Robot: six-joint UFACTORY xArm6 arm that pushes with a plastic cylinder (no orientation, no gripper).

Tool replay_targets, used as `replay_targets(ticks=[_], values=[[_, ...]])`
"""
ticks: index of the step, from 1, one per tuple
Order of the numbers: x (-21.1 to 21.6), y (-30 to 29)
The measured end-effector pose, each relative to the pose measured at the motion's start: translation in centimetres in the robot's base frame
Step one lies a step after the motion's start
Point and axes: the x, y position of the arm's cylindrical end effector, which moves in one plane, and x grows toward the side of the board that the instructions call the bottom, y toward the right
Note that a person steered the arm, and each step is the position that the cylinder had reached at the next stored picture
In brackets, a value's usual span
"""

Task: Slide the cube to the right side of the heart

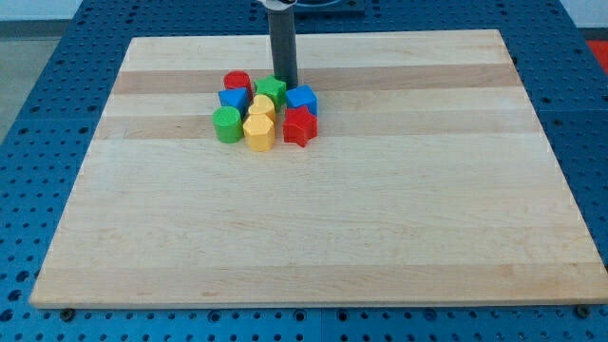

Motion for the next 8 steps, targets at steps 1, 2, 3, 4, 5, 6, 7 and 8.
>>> replay_targets(ticks=[1, 2, 3, 4, 5, 6, 7, 8], values=[[-0.5, 0.0], [-3.3, 2.3], [-3.9, 7.9], [-3.1, 15.3], [1.2, 14.7], [2.9, 11.7], [2.9, 9.6], [2.9, 7.9]])
